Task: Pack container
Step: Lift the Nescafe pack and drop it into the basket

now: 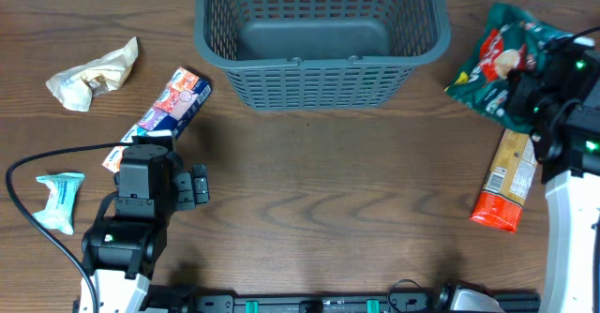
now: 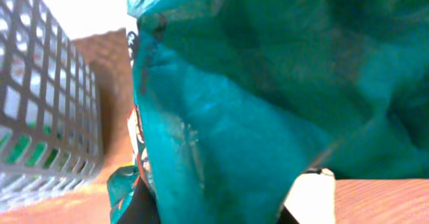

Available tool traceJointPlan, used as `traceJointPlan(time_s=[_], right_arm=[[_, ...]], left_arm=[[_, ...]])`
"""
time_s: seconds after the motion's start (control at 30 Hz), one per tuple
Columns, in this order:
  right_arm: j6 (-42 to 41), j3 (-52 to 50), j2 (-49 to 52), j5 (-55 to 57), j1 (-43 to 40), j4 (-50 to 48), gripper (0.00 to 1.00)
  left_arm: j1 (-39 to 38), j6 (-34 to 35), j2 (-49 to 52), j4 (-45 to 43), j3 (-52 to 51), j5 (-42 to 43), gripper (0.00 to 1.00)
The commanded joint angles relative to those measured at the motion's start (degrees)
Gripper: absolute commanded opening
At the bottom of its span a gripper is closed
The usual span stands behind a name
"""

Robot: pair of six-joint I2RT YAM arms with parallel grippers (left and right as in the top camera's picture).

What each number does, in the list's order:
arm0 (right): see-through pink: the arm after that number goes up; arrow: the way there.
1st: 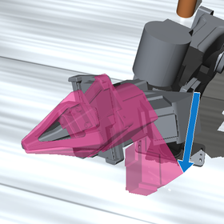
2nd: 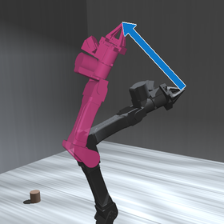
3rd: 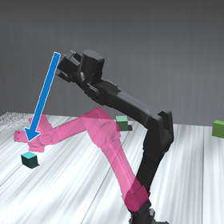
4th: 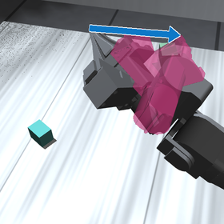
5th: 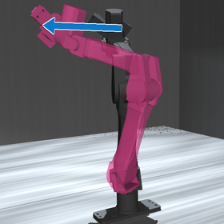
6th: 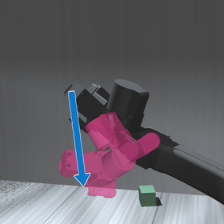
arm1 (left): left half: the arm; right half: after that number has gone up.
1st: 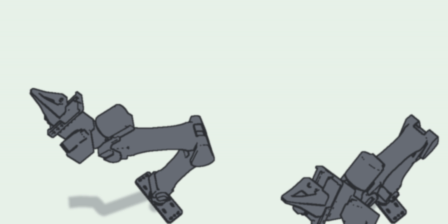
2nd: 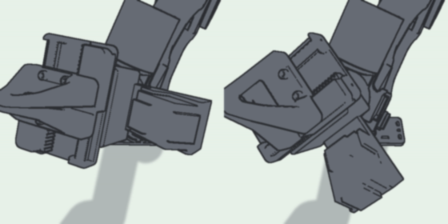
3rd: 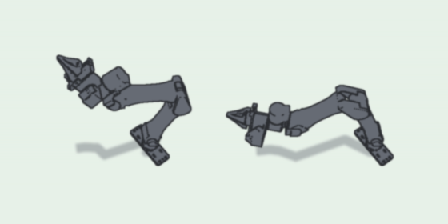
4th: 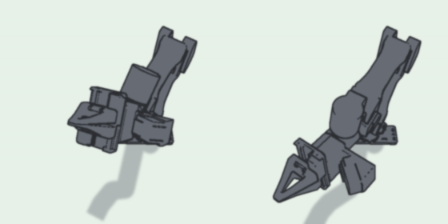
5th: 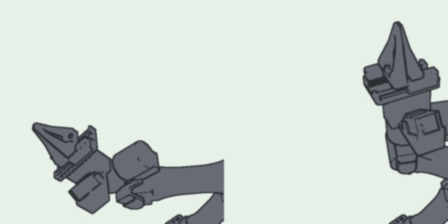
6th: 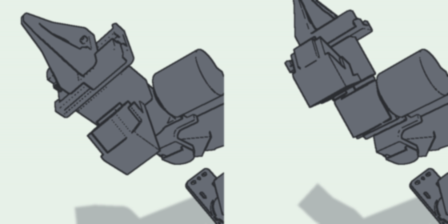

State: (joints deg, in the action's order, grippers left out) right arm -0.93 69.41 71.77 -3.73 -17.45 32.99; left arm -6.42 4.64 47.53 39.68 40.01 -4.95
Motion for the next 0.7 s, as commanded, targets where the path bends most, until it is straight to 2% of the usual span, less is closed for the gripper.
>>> traceJointPlan(time_s=[0.0, 0.33, 0.47, 0.67], right_arm=[[-1.1, 7.9, -3.3, 2.1, 0.7, -1.7, 0.01], [1.4, 27.4, 2.1, 1.9, 8.9, 2.2, 0.01], [4.9, 34.6, 6.6, 1.8, 15.7, 1.7, 0.02], [10.0, 38.9, 13.4, 1.6, 26.6, -1.6, 0.01]], left_arm=[[0.2, -0.3, 0.0, 0.1, 1.3, -0.9, 0.98], [0.2, -0.3, 0.0, 0.1, 1.2, -0.9, 0.99], [0.2, -0.3, 0.0, 0.1, 1.3, -0.9, 0.99], [0.2, -0.3, 0.0, 0.1, 1.2, -0.9, 0.99]])
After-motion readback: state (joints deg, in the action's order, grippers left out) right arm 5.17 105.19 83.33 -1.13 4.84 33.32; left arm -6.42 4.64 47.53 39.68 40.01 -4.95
